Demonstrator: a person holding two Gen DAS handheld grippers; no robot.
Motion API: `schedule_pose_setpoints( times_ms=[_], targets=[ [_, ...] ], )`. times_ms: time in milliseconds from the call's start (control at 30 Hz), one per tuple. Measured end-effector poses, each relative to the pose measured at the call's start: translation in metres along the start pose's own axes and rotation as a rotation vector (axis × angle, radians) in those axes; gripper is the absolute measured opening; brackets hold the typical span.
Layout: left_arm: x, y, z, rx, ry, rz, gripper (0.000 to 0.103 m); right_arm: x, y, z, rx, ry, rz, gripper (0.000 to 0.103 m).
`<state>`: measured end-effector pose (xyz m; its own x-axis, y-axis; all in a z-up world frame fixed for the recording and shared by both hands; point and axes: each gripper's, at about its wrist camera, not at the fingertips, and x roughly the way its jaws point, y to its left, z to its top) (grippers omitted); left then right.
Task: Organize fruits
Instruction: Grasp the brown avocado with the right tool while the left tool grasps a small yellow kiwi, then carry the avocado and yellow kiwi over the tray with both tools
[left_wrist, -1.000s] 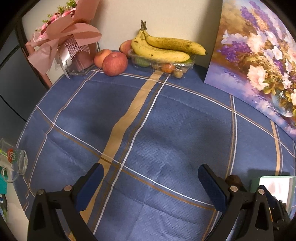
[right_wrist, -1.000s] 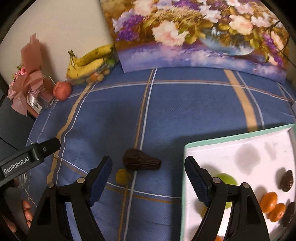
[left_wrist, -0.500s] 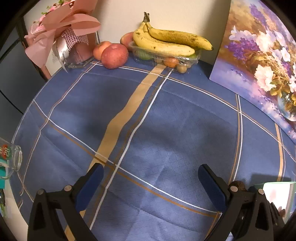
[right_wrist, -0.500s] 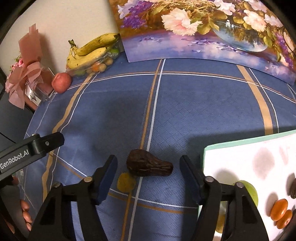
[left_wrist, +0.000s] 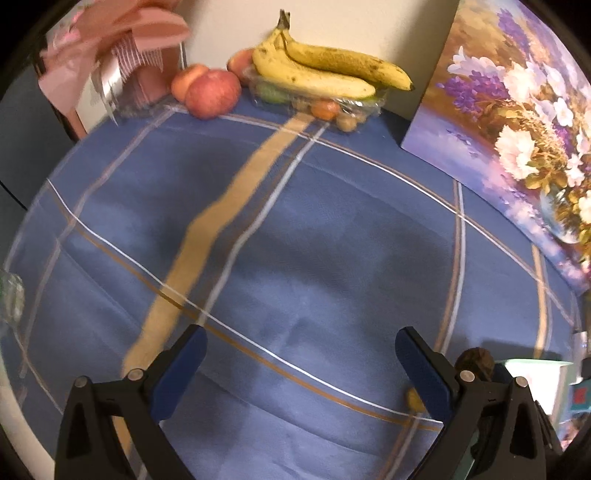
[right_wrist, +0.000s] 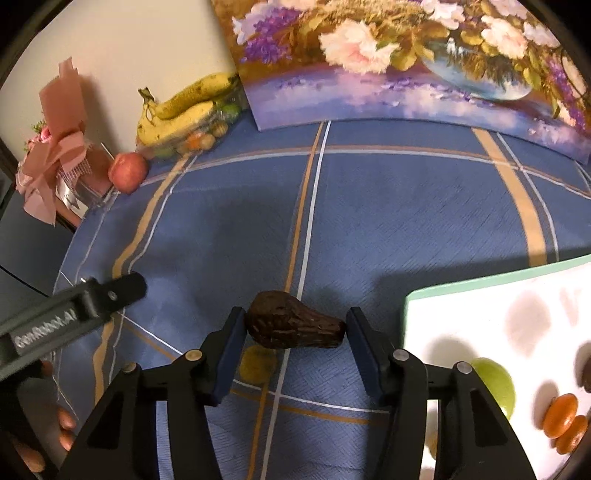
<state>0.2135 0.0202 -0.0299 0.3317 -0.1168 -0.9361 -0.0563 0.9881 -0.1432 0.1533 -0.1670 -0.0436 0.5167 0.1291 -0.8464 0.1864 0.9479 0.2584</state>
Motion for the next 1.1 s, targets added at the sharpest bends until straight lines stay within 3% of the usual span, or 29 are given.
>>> schedule_pose_setpoints(
  times_ms=[200,267,333,500,633,1033,1100],
  targets=[
    [0.005,-0.018,-0.009,0.010,0.039,-0.084,0.097,-0.025,-0.018,0.005,0.036,-0.057,-0.028,0.057],
    [0.006,-0.027,-0.013,0.025,0.057,-0.122,0.085,-0.032,-0.025,0.007,0.057,-0.074,-0.027,0.057],
    [0.008,-0.035,-0.017,0.039,0.073,-0.151,0.082,-0.041,-0.033,0.007,0.073,-0.095,-0.031,0.057],
    [0.012,-0.057,-0.031,0.078,0.117,-0.204,0.059,-0.061,-0.052,0.009,0.111,-0.136,-0.036,0.057],
    [0.019,-0.071,-0.037,0.116,0.141,-0.205,0.048,-0.076,-0.065,0.010,0.133,-0.164,-0.035,0.057],
    [0.032,-0.081,-0.046,0.128,0.156,-0.186,0.039,-0.091,-0.082,0.009,0.161,-0.186,-0.018,0.057],
    [0.034,-0.081,-0.047,0.130,0.158,-0.174,0.029,-0.092,-0.083,0.009,0.164,-0.187,-0.017,0.057]
  ],
)
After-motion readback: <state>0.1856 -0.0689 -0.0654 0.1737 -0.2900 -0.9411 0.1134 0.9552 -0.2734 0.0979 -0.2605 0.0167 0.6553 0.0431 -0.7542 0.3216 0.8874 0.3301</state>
